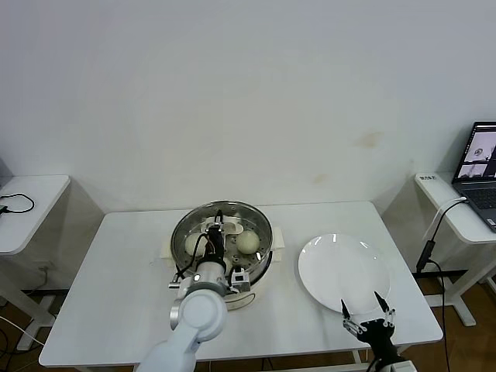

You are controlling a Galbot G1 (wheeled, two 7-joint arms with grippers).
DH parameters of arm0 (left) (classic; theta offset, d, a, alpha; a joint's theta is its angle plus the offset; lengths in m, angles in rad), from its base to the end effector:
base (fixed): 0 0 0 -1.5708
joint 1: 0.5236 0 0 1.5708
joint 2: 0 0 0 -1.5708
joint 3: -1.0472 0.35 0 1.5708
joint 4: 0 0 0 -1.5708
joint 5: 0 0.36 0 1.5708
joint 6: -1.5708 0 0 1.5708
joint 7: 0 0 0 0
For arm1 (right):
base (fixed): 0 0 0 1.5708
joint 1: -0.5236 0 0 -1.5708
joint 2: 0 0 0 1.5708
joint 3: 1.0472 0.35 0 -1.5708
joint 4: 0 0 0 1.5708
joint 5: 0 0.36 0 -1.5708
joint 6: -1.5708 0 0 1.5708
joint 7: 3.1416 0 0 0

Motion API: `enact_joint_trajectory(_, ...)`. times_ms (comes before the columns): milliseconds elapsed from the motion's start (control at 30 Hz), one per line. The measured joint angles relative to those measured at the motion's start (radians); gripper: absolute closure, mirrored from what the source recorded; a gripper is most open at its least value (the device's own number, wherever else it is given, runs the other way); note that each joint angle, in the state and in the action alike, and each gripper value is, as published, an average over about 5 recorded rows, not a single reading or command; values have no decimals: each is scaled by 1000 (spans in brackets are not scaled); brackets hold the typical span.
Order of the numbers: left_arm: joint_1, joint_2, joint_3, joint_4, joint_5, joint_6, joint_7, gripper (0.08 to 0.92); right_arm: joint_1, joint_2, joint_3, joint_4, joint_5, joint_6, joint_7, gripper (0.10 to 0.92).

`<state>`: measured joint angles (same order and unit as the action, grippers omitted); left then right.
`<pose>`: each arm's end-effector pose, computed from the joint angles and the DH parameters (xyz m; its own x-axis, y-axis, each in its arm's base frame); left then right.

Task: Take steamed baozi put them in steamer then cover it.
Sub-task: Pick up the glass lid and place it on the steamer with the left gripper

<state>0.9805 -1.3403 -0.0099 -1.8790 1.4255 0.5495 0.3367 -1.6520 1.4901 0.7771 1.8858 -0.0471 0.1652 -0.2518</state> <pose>0.3163 -0.1091 -0.2524 -0.9968 0.0208 0.0776 0.0785 0.0467 0.9958 0.1414 -0.1048 -0.3782 -0.9855 -0.0669 0.1559 -0.1005 0.9705 -0.2191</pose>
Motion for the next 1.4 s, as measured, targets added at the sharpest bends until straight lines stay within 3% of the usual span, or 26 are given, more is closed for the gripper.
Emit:
enact_joint_trajectory(800,16,-24,-24,22,22,-20,-11,864,-9,-1,-15,1,-11,9,-4,202)
enact_joint_trajectory(900,22,-24,-29,17,24,-24,-10,810,-9,-1,-17,1,-11,9,-5,203)
enact_joint_trajectory(1400,78,-4,-55,-53,14,-47,-28,380,-11,2,-22,-1,-14,9,-5,203)
